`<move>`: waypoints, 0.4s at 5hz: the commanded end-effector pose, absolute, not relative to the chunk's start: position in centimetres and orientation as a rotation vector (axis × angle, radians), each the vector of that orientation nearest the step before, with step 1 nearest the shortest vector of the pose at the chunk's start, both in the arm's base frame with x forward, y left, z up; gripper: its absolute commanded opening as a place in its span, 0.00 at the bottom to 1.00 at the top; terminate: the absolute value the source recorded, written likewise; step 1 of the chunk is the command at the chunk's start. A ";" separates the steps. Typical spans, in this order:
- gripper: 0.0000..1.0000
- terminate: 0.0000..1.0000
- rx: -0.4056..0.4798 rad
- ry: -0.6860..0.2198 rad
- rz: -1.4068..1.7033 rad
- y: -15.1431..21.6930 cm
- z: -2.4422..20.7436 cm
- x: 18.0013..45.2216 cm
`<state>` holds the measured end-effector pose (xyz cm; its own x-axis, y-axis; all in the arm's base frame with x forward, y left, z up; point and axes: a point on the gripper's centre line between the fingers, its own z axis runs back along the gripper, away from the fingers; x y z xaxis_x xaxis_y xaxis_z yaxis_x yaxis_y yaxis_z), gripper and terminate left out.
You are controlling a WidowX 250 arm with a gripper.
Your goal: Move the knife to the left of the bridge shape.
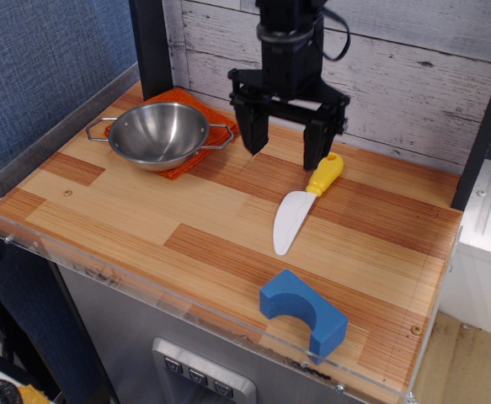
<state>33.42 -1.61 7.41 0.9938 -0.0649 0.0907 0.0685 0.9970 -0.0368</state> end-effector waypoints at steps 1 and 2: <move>1.00 0.00 -0.049 -0.188 -0.018 -1.3 8.0 34.2; 1.00 0.00 -0.051 -0.208 -0.014 -1.8 7.8 35.4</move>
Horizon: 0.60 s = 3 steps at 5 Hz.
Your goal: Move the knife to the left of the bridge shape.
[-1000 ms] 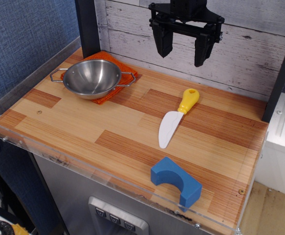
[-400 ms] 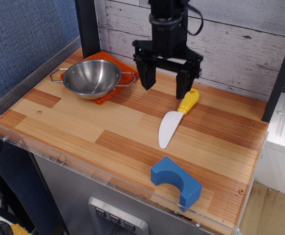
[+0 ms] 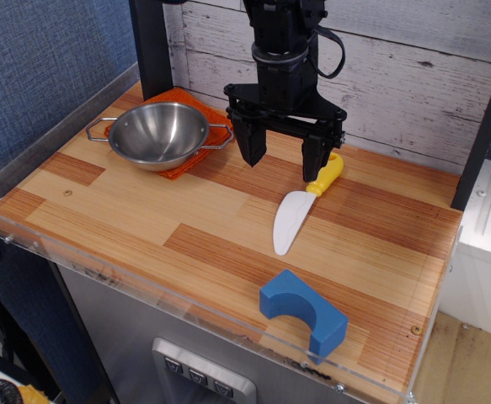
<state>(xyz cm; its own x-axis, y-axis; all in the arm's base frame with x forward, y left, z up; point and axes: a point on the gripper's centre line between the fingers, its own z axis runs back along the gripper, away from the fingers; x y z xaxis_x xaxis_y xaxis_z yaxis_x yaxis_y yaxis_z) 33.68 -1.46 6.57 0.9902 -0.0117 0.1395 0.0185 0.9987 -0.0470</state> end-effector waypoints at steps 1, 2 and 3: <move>1.00 0.00 -0.067 -0.215 -0.005 -2.3 7.6 36.9; 1.00 0.00 -0.076 -0.204 -0.002 -2.8 6.3 38.3; 1.00 0.00 -0.064 -0.172 -0.002 -3.4 4.5 39.2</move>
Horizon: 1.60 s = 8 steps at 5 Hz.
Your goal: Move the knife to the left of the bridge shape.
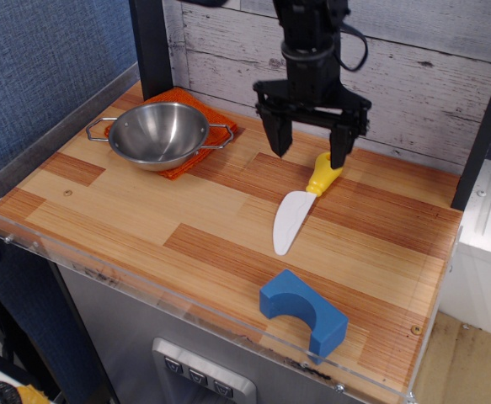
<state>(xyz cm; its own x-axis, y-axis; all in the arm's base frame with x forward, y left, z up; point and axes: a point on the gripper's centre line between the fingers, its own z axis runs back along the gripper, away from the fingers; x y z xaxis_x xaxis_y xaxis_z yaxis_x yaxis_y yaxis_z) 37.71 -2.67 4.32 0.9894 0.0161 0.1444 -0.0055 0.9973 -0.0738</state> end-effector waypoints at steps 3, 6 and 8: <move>0.00 0.00 -0.028 -0.139 -0.019 -4.5 2.2 38.9; 0.00 0.00 -0.040 -0.155 -0.018 -4.7 3.3 37.9; 0.00 0.00 -0.069 -0.163 0.031 -5.3 6.0 36.7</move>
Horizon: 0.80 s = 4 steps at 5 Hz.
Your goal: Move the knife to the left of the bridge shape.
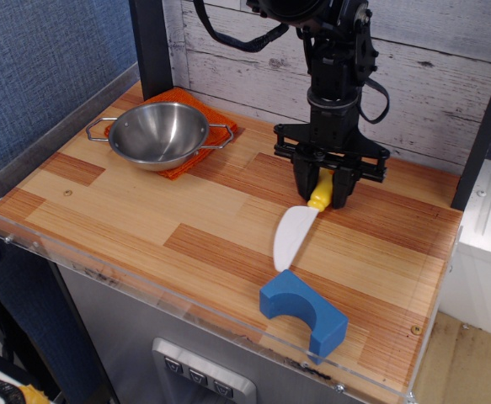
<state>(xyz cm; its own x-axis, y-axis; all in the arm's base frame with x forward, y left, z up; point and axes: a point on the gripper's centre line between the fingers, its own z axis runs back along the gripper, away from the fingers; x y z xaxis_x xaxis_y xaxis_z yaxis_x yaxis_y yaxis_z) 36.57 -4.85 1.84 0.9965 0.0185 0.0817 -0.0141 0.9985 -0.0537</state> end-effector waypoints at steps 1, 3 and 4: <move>0.00 0.00 -0.069 -0.170 0.189 -4.8 8.2 34.9; 0.00 0.00 -0.052 -0.218 0.467 -0.8 11.8 30.1; 0.00 0.00 -0.034 -0.233 0.597 1.4 12.9 27.6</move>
